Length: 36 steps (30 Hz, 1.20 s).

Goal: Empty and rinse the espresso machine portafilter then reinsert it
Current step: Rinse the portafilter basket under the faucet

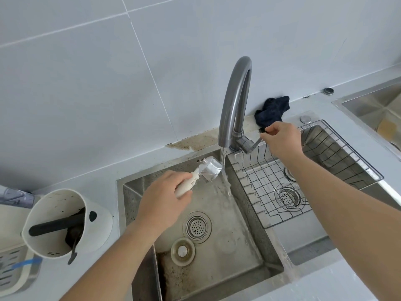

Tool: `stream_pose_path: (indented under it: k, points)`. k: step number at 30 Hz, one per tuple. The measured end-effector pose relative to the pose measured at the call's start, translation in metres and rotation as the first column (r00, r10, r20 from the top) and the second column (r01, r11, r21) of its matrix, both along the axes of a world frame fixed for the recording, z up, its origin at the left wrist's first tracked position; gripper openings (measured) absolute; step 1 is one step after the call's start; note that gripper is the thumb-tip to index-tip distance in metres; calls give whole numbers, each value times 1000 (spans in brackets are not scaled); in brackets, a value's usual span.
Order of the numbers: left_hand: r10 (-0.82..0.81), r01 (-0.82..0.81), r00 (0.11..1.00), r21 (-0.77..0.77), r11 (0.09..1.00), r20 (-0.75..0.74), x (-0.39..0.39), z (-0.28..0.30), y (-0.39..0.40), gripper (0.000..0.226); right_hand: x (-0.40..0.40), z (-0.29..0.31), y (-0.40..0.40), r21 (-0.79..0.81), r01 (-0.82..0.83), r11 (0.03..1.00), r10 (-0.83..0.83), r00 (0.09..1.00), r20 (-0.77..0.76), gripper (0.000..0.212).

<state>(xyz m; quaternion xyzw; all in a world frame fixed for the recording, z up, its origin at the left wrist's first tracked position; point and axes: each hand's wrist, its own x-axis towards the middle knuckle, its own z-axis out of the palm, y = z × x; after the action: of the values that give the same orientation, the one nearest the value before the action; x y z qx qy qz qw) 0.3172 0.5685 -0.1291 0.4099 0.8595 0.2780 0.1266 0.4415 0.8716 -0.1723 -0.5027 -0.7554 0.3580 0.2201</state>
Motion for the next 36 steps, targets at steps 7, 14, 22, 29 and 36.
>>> stream_pose_path:
  k: [7, 14, 22, 29, 36]
  points:
    - [-34, 30, 985, -26, 999, -171, 0, 1, -12, 34, 0, 1, -2, 11, -5, 1000, 5, 1000, 10, 14]
    - [-37, 32, 973, -26, 999, -229, 4, -4, -21, 31, -1, 4, -4, 30, -1, 1000, 0, 1000, 28, 11]
    - [56, -50, 992, 59, 997, -111, 6, -17, -42, 35, -4, 4, -9, 53, 28, 998, -28, 1000, -1, 17]
    - [188, -212, 965, 122, 970, 183, 12, -23, -53, 38, -15, 7, -7, 57, 18, 998, -17, 1000, -7, 18]
    - [313, -435, 766, 94, 896, 561, 21, -20, -47, 32, -15, 1, -10, 92, 18, 996, -19, 1000, 7, 22]
